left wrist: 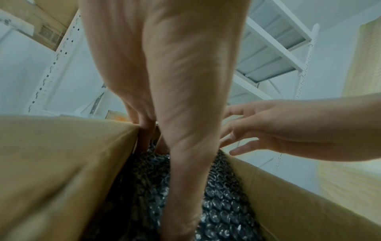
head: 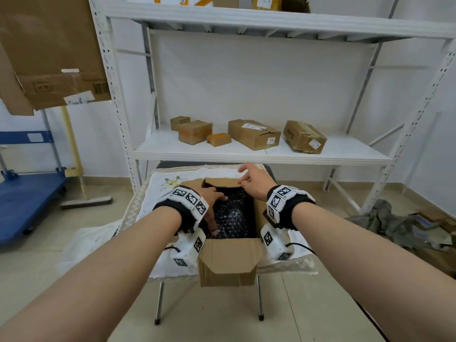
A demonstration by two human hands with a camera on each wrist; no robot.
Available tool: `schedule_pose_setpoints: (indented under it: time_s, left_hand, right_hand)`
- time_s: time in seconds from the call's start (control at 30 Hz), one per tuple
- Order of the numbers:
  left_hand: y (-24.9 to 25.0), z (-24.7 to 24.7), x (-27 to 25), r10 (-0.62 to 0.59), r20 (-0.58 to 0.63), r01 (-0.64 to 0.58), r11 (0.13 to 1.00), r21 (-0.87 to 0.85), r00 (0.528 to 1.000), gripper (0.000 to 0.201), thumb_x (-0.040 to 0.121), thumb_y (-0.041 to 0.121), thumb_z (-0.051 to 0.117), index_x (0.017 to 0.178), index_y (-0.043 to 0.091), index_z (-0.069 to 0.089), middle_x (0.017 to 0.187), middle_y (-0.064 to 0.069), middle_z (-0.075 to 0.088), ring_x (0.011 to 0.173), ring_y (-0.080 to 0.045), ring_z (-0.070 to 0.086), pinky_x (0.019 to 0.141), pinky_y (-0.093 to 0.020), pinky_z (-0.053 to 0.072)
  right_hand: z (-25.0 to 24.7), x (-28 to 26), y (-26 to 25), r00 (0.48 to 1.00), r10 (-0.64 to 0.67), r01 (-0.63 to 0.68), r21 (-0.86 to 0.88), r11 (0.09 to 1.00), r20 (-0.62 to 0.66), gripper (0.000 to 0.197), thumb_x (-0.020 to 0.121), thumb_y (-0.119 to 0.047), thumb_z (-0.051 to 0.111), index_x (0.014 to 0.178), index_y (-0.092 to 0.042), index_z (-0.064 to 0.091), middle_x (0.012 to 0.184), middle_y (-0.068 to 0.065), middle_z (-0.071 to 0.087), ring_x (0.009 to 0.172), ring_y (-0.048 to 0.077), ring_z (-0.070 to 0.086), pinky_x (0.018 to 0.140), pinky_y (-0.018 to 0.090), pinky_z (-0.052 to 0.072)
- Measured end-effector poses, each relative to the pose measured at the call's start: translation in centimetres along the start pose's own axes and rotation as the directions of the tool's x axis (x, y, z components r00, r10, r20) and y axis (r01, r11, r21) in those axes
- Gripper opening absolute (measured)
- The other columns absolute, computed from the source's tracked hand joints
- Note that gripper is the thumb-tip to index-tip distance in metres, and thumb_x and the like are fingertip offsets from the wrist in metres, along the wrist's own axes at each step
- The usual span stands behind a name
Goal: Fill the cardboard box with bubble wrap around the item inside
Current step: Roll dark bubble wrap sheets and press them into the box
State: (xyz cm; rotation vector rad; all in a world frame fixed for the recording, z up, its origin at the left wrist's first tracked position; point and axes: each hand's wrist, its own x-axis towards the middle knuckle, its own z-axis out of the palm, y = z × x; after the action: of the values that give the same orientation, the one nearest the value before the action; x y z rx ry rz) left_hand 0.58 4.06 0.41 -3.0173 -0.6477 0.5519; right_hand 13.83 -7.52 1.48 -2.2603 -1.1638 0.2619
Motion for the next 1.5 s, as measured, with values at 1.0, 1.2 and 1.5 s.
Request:
schedule_pose_setpoints:
  time_s: [1.0,1.2,1.5]
  left_hand:
    - [0.6,0.0,0.2,-0.013,-0.102,0.012,1.0,-0.011,0.995,0.11,0.052,0.075,0.075,0.146,0.029,0.04,0.138,0.007,0.041,0.124,-0.023,0.043,0.103,-0.041,0.042]
    - [0.9,0.2,-0.6,-0.013,-0.073,0.013,1.0,0.0,0.997,0.115,0.046,0.073,0.078,0.146,0.031,0.038,0.141,0.006,0.038,0.127,-0.024,0.04,0.104,-0.045,0.042]
    - [0.1,0.4,-0.7,0.022,-0.068,-0.022,1.0,0.01,0.997,0.113,0.053,0.069,0.079,0.149,0.029,0.033,0.154,0.005,0.028,0.137,-0.024,0.036,0.111,-0.043,0.035]
  right_hand:
    - [-0.6,-3.9,-2.0,0.939,0.002,0.129,-0.358,0.925,0.343,0.065,0.097,-0.021,0.057,0.154,-0.023,0.026,0.146,0.01,0.049,0.13,0.028,0.05,0.096,0.028,0.042]
    - [-0.6,-4.5,-3.3,0.94,-0.065,0.22,-0.448,0.867,0.336,0.039,0.088,-0.022,0.067,0.123,-0.013,0.055,0.115,0.008,0.064,0.107,0.028,0.061,0.086,0.034,0.05]
    - [0.5,-3.6,-3.7,0.888,0.03,0.261,-0.557,0.788,0.459,0.041,0.083,-0.019,0.072,0.12,-0.006,0.062,0.115,0.012,0.068,0.107,0.031,0.063,0.088,0.038,0.052]
